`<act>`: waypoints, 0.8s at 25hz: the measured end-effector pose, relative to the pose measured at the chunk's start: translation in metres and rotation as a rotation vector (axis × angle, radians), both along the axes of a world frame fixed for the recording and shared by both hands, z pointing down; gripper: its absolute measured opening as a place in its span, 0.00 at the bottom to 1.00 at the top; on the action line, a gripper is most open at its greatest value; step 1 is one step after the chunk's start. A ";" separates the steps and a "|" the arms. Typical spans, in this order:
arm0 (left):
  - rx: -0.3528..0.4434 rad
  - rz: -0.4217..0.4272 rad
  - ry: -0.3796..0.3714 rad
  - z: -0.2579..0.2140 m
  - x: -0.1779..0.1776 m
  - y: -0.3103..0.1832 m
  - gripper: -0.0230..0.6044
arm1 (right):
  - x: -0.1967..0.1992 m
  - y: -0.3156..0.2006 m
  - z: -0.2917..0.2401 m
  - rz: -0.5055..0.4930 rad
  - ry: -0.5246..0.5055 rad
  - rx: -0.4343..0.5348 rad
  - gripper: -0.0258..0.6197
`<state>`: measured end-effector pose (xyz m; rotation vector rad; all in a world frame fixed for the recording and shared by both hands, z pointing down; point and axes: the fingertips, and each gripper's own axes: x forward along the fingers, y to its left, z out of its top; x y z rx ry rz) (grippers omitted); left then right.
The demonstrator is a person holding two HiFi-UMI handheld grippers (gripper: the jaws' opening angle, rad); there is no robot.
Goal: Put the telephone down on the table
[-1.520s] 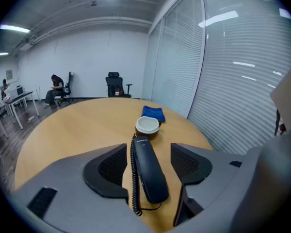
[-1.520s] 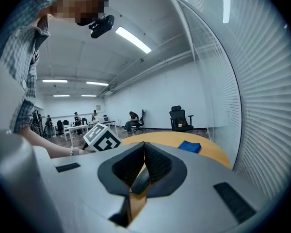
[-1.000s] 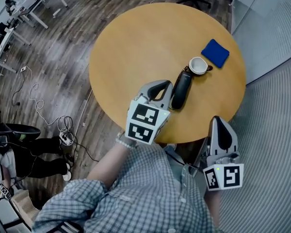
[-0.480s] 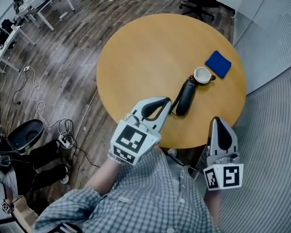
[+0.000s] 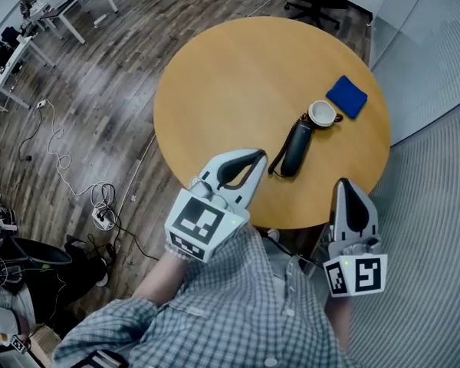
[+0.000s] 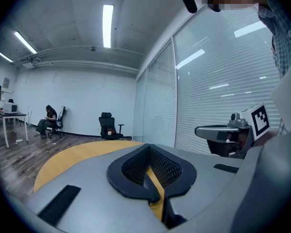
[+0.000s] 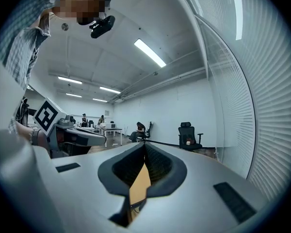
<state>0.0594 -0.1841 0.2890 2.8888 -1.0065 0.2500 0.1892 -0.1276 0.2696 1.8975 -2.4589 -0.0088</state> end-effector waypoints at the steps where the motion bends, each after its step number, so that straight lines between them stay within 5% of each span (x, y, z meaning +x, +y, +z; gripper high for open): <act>1: 0.001 -0.001 0.003 -0.001 0.000 -0.001 0.05 | 0.001 0.000 0.000 0.003 0.000 -0.002 0.05; 20: -0.016 0.018 -0.002 0.002 0.007 -0.004 0.05 | 0.003 0.002 0.002 0.019 -0.006 -0.015 0.06</act>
